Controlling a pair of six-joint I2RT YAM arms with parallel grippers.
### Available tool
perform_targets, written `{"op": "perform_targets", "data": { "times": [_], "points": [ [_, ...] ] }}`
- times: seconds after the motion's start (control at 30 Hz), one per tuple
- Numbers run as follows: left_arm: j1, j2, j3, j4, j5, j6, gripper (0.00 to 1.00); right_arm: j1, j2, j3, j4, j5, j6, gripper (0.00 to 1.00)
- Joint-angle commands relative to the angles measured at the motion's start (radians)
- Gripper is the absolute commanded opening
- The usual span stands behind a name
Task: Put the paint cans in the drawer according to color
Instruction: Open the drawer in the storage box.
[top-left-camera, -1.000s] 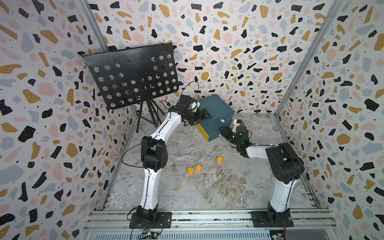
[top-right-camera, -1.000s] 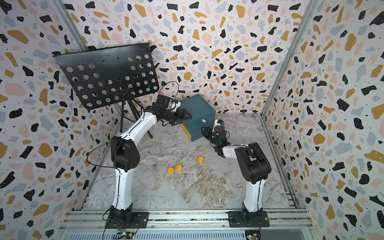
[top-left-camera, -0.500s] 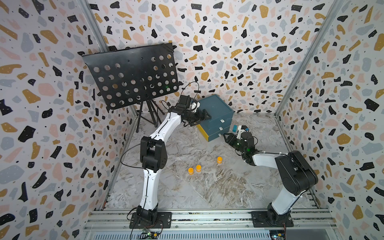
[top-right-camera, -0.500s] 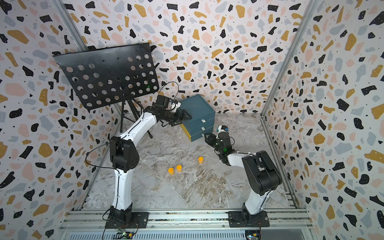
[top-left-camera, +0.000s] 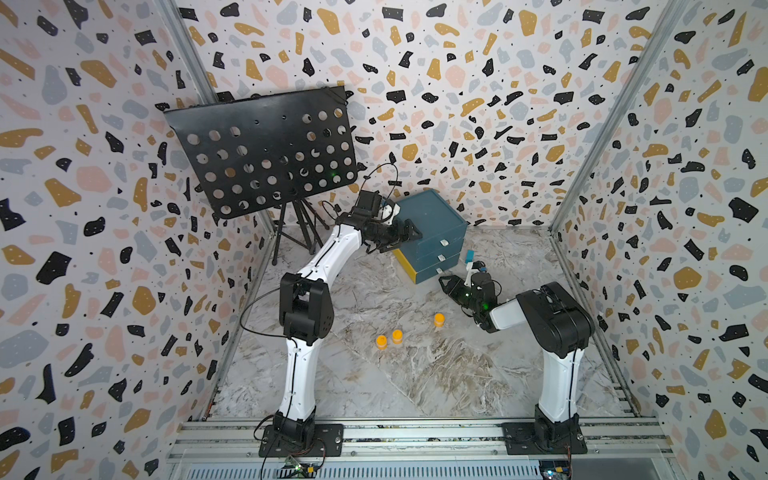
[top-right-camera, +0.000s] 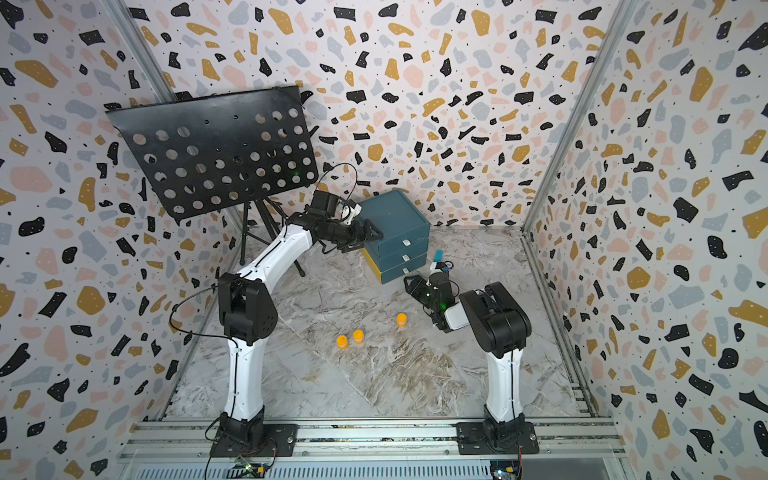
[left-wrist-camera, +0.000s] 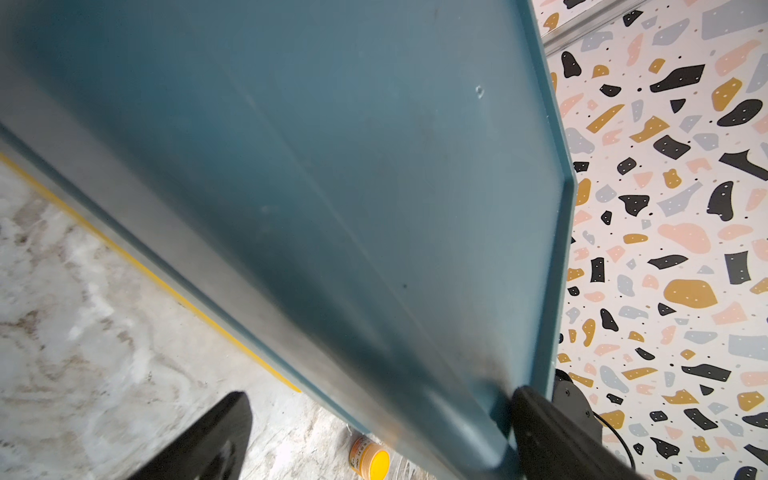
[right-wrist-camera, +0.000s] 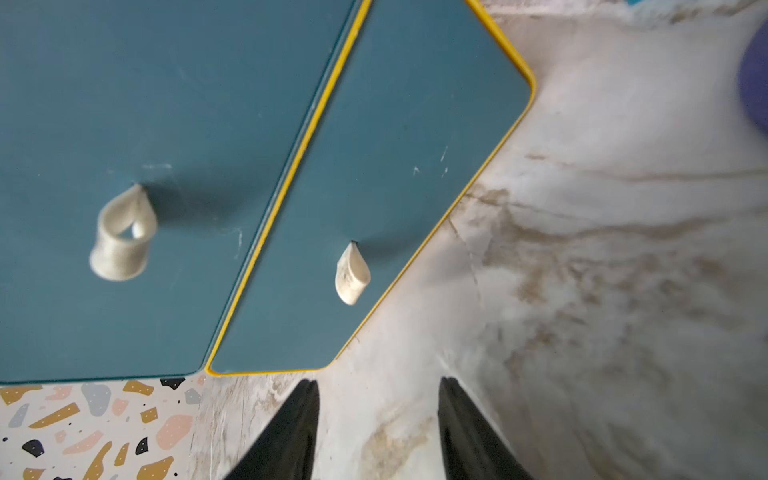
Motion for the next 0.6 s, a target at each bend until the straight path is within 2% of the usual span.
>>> {"op": "perform_targets", "data": {
  "times": [0.0,0.57],
  "points": [
    [0.004,-0.005,-0.03,-0.119,-0.036,0.051,1.0,-0.008,0.015,0.049,0.103,-0.009,0.038,0.52],
    [0.004,0.003,-0.026,-0.128,-0.037,0.058,1.0,-0.022,0.172,0.125,0.235,-0.016,0.103,0.48]
  ]
}}
